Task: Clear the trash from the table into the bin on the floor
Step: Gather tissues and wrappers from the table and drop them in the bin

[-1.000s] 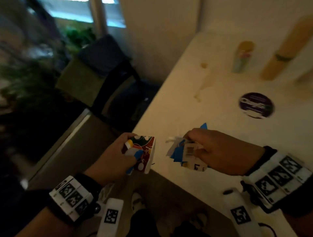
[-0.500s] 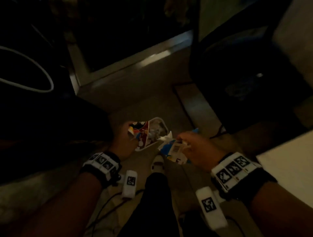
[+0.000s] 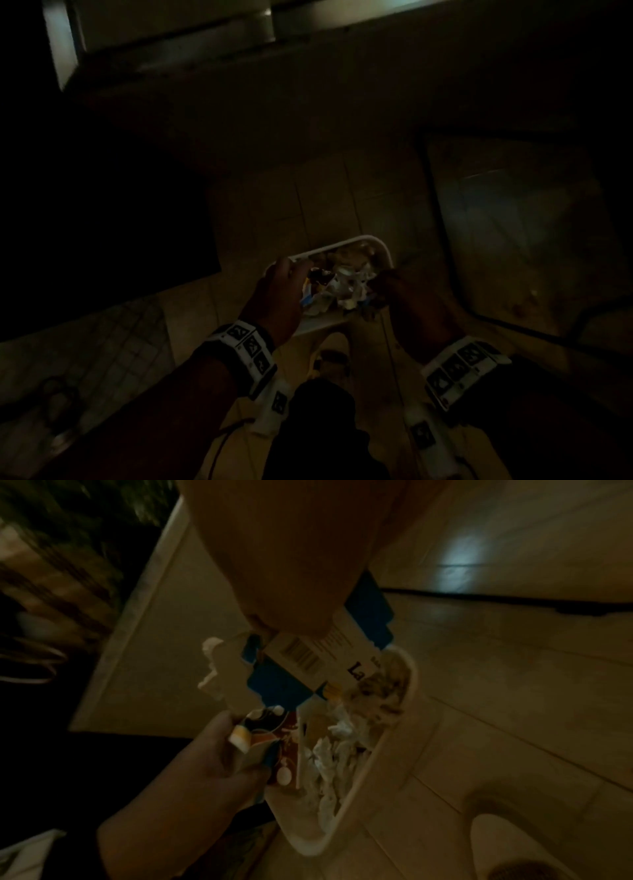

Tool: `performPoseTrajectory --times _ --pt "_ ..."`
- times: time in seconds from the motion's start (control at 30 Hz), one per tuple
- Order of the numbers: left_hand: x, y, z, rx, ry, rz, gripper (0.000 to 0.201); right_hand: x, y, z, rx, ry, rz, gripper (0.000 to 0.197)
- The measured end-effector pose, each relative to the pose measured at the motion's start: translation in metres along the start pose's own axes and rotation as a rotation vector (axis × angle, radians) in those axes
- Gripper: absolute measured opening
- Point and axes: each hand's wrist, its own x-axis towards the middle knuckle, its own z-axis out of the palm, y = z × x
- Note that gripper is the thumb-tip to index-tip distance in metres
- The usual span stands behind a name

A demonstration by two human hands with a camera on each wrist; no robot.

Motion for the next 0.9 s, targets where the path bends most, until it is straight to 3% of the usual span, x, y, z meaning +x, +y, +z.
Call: performPoseTrajectory --times 0.07,0.2,0.33,0.47,0.63,0.7,0.83,0.9 --pt "0.012 -0.014 0.015 0.048 -0.022 0.038 0.071 0.031 0.004 0.02 -0.029 -0.033 -0.093 0.031" --pt "0.031 -0.029 0.041 0.146 -0.078 0.044 0.074 0.067 0.016 0.054 -0.139 -0.213 -0.148 0.056" --pt "0.044 -0.033 0.055 0.311 -0.153 0.065 0.082 0.083 0.03 0.085 -0.509 -0.363 -0.046 0.056" --pt "0.048 -0.035 0.058 0.336 -0.164 0.095 0.081 0.08 0.034 0.095 -0.539 -0.368 -0.009 0.068" --pt "0.019 -0.022 0.03 0.309 -0.151 0.124 0.092 0.044 0.006 0.055 -0.582 -0.29 -0.056 0.064" --pt "-0.007 -0.015 0.011 0.276 -0.126 0.113 0.086 0.021 -0.009 0.033 -0.525 -0.246 -0.057 0.064" --pt "-0.07 -0.005 -0.038 0.124 -0.12 -0.01 0.067 -0.038 -0.032 -0.014 -0.28 -0.153 0.002 0.034" --pt "-0.102 -0.005 -0.059 0.028 -0.225 -0.084 0.06 -0.075 -0.047 -0.038 -0.134 -0.266 0.108 0.03"
